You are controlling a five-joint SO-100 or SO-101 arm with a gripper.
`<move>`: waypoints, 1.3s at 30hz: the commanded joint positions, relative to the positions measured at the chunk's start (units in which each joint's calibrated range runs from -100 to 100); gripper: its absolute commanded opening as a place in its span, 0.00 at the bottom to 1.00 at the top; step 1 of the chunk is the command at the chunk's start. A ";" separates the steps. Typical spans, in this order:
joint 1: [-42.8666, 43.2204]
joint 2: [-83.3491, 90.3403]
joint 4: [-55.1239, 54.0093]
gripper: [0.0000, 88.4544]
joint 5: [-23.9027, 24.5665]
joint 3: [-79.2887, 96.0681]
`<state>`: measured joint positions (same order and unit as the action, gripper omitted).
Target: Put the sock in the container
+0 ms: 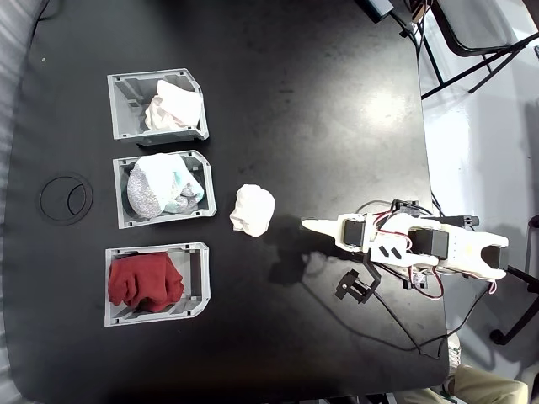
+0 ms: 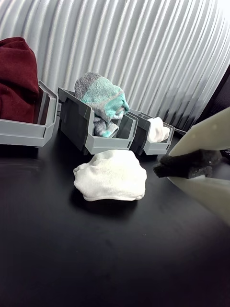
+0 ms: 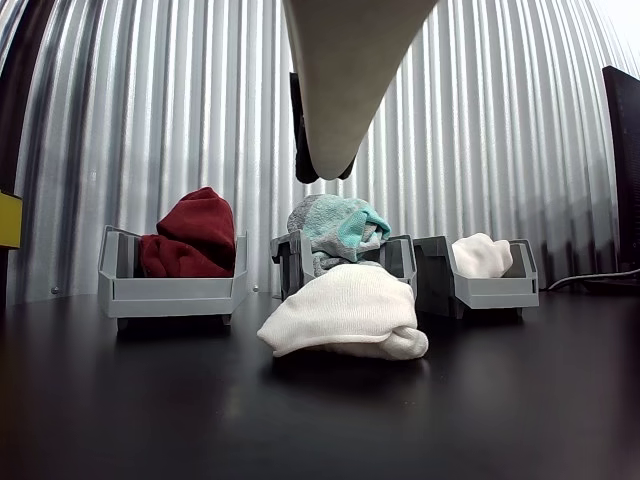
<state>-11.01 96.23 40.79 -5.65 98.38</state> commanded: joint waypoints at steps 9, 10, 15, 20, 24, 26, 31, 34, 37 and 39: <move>0.26 0.34 -0.82 0.02 0.24 -0.27; 0.26 0.34 -0.82 0.02 0.24 -0.36; -0.13 0.34 -0.74 0.01 0.30 -0.45; -0.37 0.34 -0.65 0.01 0.30 -0.45; -0.37 0.34 -0.57 0.01 0.30 -0.63; -0.37 0.34 -0.40 0.01 0.24 -1.35; -0.21 -0.33 -0.31 0.01 0.24 -5.05; -0.13 -0.42 -0.23 0.01 0.30 -7.03; -0.05 -0.42 -0.23 0.01 0.30 -8.48; -0.05 -0.42 -0.23 0.01 0.30 -9.83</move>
<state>-11.22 96.15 40.79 -5.54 93.24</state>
